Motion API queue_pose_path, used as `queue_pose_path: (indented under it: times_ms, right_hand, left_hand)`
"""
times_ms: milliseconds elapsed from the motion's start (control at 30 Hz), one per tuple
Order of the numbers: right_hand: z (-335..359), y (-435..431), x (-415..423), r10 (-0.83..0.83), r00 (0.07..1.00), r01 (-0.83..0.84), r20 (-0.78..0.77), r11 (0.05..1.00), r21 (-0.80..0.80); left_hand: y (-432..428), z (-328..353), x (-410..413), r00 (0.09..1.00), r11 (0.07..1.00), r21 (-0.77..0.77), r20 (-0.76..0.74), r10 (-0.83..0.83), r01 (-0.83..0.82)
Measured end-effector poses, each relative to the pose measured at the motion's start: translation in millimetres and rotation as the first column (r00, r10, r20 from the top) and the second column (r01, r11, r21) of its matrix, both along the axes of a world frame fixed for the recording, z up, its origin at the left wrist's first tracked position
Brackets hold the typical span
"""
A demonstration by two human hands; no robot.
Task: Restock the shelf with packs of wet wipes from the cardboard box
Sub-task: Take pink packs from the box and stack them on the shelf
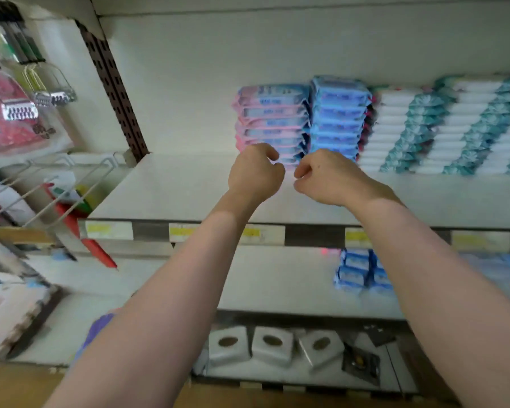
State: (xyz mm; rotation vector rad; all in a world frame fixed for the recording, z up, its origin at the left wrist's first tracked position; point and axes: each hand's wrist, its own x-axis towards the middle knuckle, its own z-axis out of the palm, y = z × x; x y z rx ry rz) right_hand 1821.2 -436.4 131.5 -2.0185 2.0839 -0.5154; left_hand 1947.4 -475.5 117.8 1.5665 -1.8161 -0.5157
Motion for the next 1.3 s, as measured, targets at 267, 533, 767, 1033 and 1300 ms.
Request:
queue_pose_path:
  times_ms: [267, 533, 767, 1033, 1300]
  right_hand:
    - [-26.2, 92.5, -23.5, -0.236, 0.962, 0.219, 0.139, 0.968, 0.126]
    - [-78.7, 235.4, -26.0, -0.562, 0.803, 0.530, 0.200, 0.826, 0.192]
    - [-111.4, 373.1, -16.8, -0.782, 0.585, 0.727, 0.213, 0.623, 0.289]
    - [-141.0, 512.3, -34.9, -0.927, 0.291, 0.865, 0.238, 0.361, 0.350]
    - [-180.3, 662.4, -70.2, -0.958, 0.043, 0.856, 0.283, 0.181, 0.484]
  left_hand:
    - [71.0, -33.9, -41.8, 0.977, 0.968, 0.214, -0.195, -0.087, 0.129]
    - [185.5, -90.5, -74.8, 0.905, 0.846, 0.327, -0.225, -0.362, 0.420]
    - [302.3, -119.1, -97.8, 0.767, 0.660, 0.408, -0.195, -0.612, 0.631]
    - [431.0, -128.6, -131.2, 0.583, 0.474, 0.448, -0.139, -0.800, 0.758]
    - [576.0, -158.8, -189.4, 0.407, 0.302, 0.553, -0.074, -0.910, 0.776]
